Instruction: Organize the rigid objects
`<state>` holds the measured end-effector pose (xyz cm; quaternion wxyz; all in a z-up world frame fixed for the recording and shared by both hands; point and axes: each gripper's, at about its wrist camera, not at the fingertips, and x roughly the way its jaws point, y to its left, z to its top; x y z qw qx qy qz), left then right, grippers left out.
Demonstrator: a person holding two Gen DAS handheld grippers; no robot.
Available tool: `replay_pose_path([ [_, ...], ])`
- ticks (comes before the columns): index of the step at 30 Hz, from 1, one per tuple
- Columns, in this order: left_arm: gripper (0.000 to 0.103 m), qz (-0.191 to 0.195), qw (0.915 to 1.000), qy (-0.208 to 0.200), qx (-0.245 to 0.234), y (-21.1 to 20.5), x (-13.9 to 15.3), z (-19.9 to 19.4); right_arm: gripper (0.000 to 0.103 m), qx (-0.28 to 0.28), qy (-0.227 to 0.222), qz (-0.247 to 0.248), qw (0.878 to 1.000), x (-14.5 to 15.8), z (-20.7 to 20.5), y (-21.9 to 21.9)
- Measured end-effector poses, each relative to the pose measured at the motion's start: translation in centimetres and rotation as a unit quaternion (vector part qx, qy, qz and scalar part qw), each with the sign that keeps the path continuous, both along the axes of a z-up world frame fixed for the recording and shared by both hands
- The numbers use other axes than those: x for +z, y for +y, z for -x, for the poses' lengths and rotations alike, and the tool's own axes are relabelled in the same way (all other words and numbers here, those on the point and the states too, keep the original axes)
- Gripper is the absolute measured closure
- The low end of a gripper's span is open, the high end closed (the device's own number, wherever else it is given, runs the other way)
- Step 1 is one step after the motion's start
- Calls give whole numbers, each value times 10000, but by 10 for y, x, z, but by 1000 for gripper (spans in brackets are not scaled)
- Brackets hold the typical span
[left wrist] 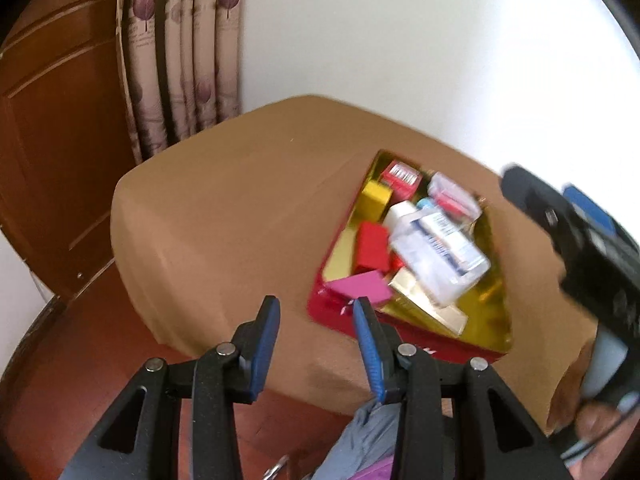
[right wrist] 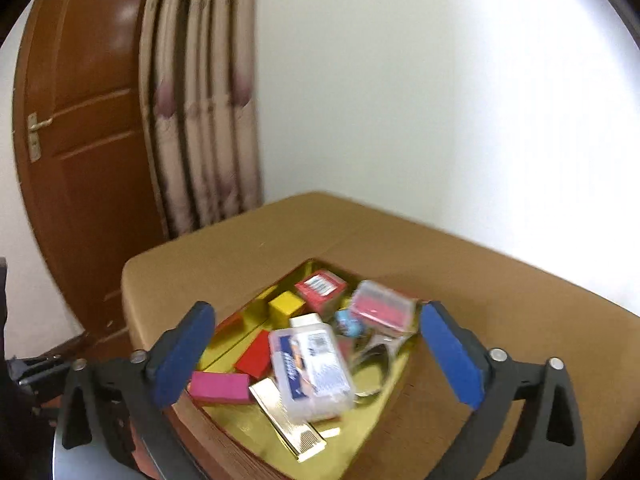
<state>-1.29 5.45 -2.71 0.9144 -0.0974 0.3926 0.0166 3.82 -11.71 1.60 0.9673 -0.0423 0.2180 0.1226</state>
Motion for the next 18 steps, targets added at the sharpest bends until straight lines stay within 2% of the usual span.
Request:
replay_pose_path([
  [5,64,-279,9987,-417,48,-11,12,10,1,-577,-195,-28,9981,-8,28,-17],
  [11,64,-602,9952,-773,-51,-21,24,20,1,-1202,-379,181,9919,-7,52,-25],
  [14,64,-719,9926,-981,24,-23,31,29,1,-1191,-439,-21,9919,1,66,-31],
  [18,64,-601,9883,-1394,153,-21,40,43,1,-1454,-684,-90,9870,5,78,-32],
])
